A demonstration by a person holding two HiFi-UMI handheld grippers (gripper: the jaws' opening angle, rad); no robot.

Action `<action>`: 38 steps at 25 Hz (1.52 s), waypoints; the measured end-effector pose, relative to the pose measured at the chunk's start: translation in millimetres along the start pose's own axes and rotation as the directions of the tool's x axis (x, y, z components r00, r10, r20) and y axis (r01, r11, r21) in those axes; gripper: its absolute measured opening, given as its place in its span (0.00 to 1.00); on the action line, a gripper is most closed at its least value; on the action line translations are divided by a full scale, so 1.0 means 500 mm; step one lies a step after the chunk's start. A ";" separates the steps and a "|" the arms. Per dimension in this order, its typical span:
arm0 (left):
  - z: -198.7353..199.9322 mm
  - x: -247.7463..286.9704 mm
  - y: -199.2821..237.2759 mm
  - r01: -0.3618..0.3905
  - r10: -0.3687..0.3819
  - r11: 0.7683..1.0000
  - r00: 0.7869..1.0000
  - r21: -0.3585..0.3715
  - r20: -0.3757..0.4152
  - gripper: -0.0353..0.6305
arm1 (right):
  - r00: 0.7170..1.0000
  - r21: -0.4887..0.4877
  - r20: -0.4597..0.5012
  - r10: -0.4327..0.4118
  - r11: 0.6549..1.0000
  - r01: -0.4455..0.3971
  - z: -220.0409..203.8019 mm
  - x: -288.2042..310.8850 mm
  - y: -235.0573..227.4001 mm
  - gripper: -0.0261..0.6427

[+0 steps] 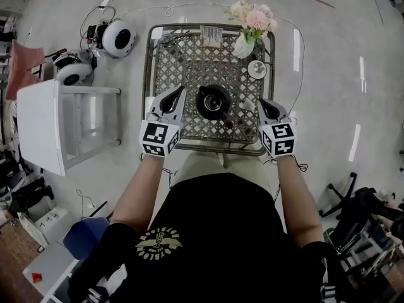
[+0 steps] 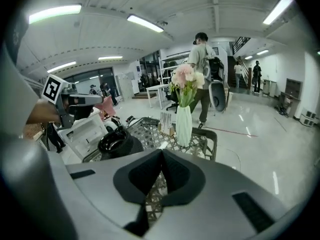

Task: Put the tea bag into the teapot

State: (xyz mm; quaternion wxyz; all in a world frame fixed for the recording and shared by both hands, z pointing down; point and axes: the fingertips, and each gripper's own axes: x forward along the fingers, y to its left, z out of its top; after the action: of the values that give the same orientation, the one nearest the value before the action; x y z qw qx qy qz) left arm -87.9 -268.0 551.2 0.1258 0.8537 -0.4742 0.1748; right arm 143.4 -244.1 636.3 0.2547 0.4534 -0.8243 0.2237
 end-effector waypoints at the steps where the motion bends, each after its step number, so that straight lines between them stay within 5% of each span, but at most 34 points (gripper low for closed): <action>1: -0.008 -0.001 0.002 -0.010 0.010 1.000 1.000 -0.005 -0.007 0.05 | 1.000 0.000 -0.022 0.009 1.000 -0.009 -0.017 0.013 -0.002 0.05; 13: -0.071 -0.034 0.020 -0.082 0.077 0.994 0.995 -0.068 -0.067 0.05 | 0.968 -0.040 -0.233 0.088 0.994 -0.100 -0.189 0.152 -0.010 0.06; 16: -0.077 -0.042 0.024 -0.091 0.086 0.994 0.993 -0.067 -0.076 0.05 | 0.955 -0.030 -0.282 0.091 0.994 -0.103 -0.228 0.178 -0.019 0.18; 22: -0.103 -0.072 0.037 -0.117 0.108 0.991 0.988 -0.071 -0.111 0.05 | 0.927 -0.027 -0.366 0.087 0.994 -0.103 -0.295 0.214 -0.030 0.24; 32: -0.139 -0.102 0.041 -0.122 0.111 0.991 0.981 -0.058 -0.157 0.05 | 0.898 -0.013 -0.431 0.086 0.995 -0.101 -0.365 0.257 -0.047 0.24; 33: -0.140 -0.103 0.040 -0.120 0.109 0.991 0.982 -0.059 -0.157 0.05 | 0.899 -0.028 -0.431 0.078 0.995 -0.099 -0.364 0.257 -0.047 0.14; 38: -0.122 -0.099 0.033 -0.094 0.085 0.994 0.987 -0.061 -0.135 0.05 | 0.921 -0.041 -0.389 0.025 0.998 -0.044 -0.319 0.227 -0.054 0.11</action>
State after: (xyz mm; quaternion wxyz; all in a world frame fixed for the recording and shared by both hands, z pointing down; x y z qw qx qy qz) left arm -137.2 -215.4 586.7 0.1774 0.8133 -0.5083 0.2206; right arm 149.1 -233.5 833.4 0.4199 0.3793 -0.7706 0.2932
